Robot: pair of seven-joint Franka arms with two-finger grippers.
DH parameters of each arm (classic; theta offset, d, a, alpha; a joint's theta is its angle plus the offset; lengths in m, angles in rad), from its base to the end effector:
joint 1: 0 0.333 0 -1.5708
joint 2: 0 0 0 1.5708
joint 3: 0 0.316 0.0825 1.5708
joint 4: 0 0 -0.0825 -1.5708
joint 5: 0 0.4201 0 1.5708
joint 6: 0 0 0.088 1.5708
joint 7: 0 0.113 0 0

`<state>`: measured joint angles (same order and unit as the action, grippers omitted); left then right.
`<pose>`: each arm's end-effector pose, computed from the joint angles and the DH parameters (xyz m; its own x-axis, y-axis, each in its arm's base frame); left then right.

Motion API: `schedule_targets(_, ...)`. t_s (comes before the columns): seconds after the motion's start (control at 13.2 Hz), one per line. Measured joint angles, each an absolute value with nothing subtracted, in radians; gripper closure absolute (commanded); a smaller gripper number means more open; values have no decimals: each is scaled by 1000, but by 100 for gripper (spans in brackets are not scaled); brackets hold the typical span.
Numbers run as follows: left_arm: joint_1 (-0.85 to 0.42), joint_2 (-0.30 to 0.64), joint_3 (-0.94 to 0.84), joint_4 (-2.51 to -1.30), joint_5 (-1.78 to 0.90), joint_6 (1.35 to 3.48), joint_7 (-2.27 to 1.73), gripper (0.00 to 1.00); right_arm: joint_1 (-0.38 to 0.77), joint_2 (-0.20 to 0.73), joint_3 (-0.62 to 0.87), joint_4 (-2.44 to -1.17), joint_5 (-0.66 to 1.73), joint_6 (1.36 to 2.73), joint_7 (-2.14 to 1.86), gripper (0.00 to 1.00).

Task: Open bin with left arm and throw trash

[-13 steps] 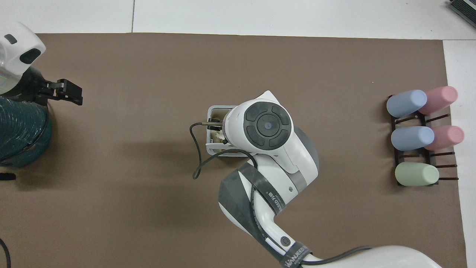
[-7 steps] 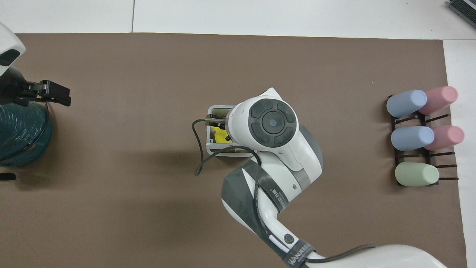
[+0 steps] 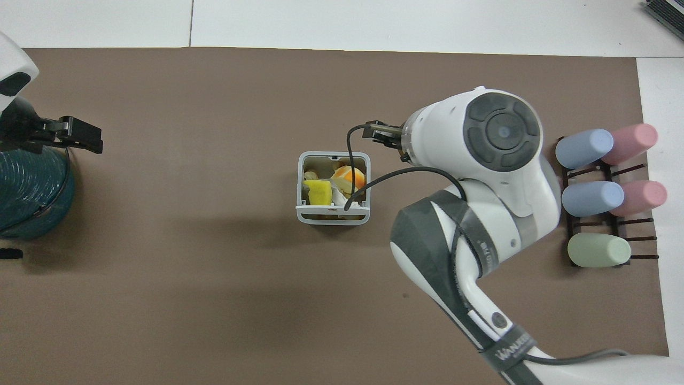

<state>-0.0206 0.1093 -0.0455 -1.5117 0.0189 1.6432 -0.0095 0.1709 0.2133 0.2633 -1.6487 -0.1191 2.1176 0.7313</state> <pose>0.6295 -0.0382 0.5885 0.9981 -0.0575 0.0224 -0.0572 -0.9983 -0.0137 0.6306 0.2712 0.5004 0.9354 -0.2663 0.2324 -0.2417 -0.9617 -0.1291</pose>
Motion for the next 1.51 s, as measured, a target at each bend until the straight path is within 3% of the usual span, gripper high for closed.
schedule_targets(0.3,-21,109,-48,-1512,19,1643,-9,0,122,139,264,-1651,-119,2022,647,0)
schedule_targets(0.98,-21,109,-49,-1512,19,1643,-8,0,20,90,261,-1653,-117,1893,597,0)
schedule_targets(1.51,-21,109,-50,-1512,19,1644,-8,0,79,20,68,-1653,-64,1724,372,0)
